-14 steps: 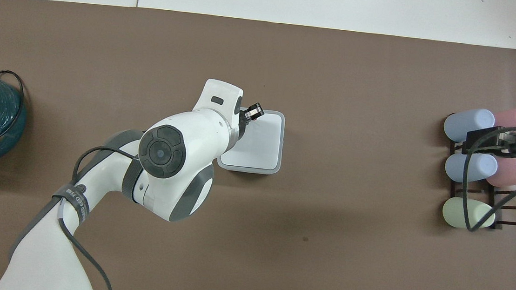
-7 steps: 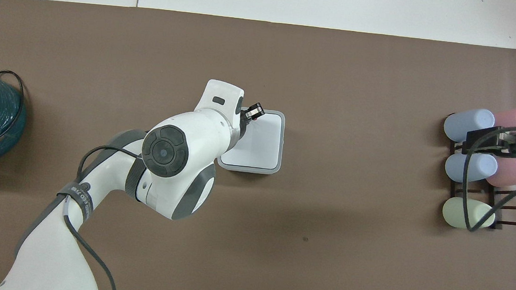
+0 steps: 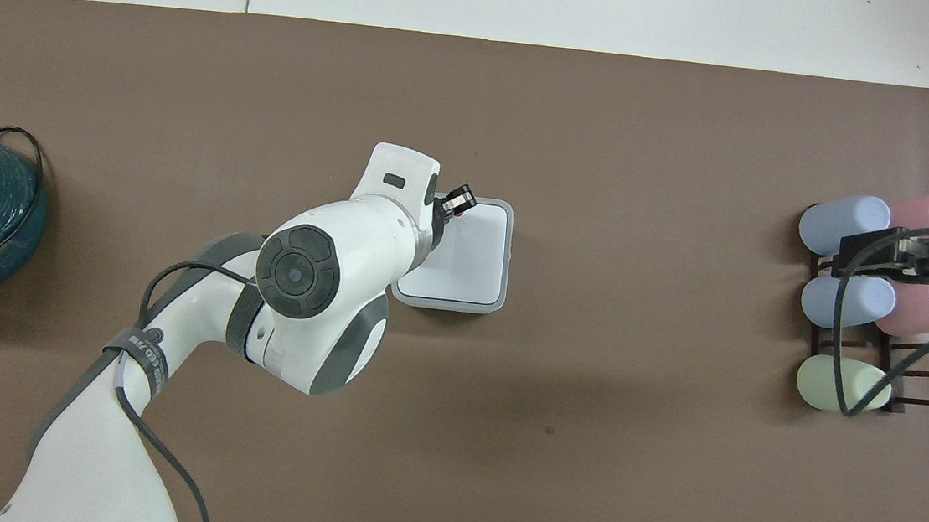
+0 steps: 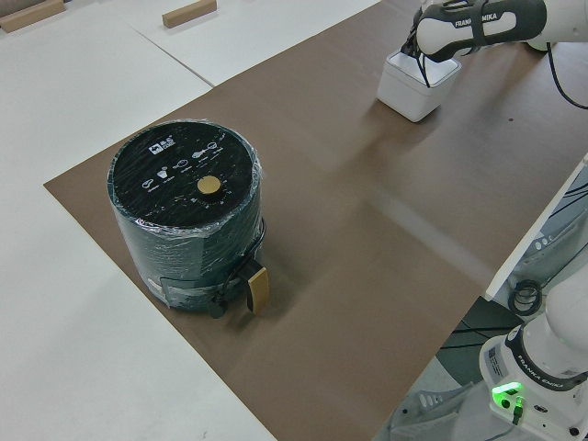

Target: Close trash can lid

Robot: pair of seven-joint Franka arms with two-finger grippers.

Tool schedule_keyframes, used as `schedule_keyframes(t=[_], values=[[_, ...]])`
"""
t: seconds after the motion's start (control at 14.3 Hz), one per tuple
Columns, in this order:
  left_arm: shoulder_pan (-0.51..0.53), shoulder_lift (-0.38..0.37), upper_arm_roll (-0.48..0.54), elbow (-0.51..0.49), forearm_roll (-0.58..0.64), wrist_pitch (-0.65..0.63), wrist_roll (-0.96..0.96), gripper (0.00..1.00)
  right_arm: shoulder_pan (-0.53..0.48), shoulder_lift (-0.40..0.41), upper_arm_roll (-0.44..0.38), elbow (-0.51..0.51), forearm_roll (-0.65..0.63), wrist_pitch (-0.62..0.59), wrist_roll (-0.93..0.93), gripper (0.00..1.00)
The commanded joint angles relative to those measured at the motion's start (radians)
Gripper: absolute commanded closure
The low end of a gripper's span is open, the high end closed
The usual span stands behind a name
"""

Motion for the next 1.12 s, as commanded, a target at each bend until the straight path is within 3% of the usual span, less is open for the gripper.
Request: schedule_keyframes(t=[0.0, 0.28, 0.49, 0.77, 1.05], values=[[0.052, 0.023, -0.001, 0.151, -0.007, -0.201, 0.012, 0.98, -0.012, -0.021, 0.005, -0.025, 0.02, 0.015, 0.011, 0.0], [0.135, 0.002, 0.004, 0.312, -0.002, -0.514, 0.037, 0.98, -0.012, -0.021, 0.005, -0.025, 0.022, 0.015, 0.011, 0.0], [0.217, -0.023, 0.007, 0.404, -0.002, -0.758, 0.17, 0.98, -0.012, -0.021, 0.005, -0.025, 0.02, 0.015, 0.011, 0.0], [0.349, -0.141, 0.007, 0.393, -0.005, -0.929, 0.418, 0.97, -0.012, -0.021, 0.005, -0.025, 0.02, 0.015, 0.011, 0.0], [0.443, -0.19, 0.005, 0.389, 0.056, -1.073, 0.665, 0.91, -0.012, -0.021, 0.005, -0.025, 0.022, 0.015, 0.011, 0.0]])
